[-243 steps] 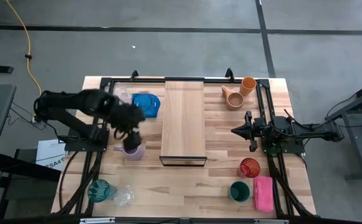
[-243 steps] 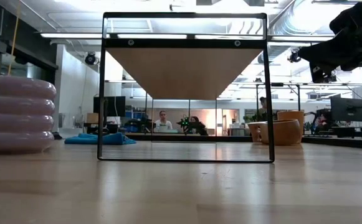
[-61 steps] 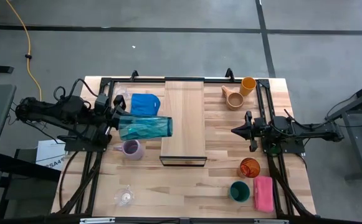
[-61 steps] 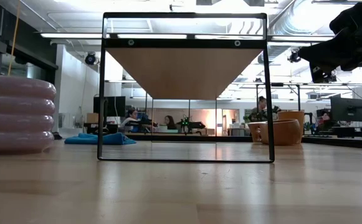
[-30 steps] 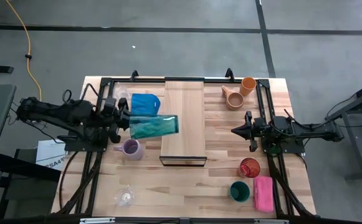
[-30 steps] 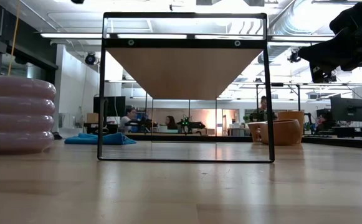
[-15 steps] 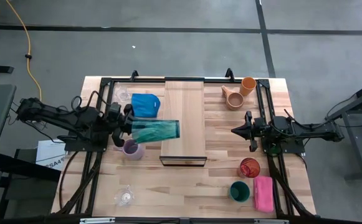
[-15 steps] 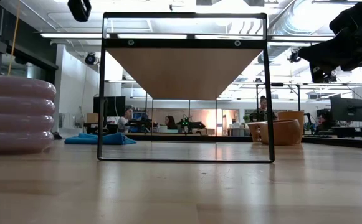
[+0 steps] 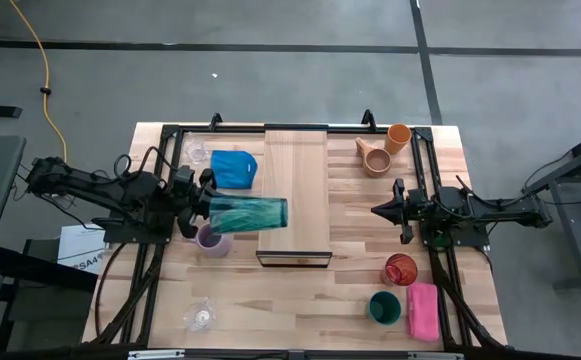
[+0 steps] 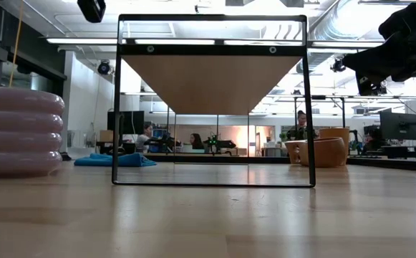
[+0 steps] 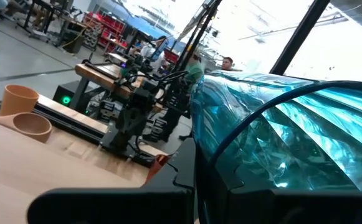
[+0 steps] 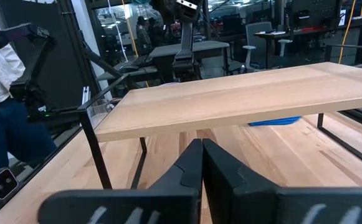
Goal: Stack small to large cups/mugs on shelf
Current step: Put the blue cup on the shelf
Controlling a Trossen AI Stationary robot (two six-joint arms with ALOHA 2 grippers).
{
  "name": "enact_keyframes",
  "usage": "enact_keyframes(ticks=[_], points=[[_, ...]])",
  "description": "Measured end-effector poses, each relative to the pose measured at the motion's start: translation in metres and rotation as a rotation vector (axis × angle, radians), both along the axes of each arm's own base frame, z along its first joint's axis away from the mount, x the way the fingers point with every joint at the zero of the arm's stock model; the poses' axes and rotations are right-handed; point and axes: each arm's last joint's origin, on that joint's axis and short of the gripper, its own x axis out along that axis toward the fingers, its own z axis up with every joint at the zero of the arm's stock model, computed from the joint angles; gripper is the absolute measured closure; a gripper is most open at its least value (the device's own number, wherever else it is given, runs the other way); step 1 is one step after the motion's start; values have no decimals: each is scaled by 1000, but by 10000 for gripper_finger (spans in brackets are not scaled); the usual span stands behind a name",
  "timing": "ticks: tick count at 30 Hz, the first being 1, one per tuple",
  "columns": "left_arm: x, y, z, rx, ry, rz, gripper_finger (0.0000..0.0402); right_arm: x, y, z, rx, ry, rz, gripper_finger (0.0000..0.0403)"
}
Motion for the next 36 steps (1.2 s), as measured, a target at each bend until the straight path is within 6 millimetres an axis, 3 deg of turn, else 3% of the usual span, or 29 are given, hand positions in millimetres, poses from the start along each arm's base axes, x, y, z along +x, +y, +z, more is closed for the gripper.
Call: enact_keyframes(ticks=[23, 36], points=[[22, 2, -20, -32, 126, 147, 402, 0, 0, 0, 0, 0, 0, 403], [29, 29, -20, -93, 110, 141, 402, 0, 0, 0, 0, 0, 0, 403]])
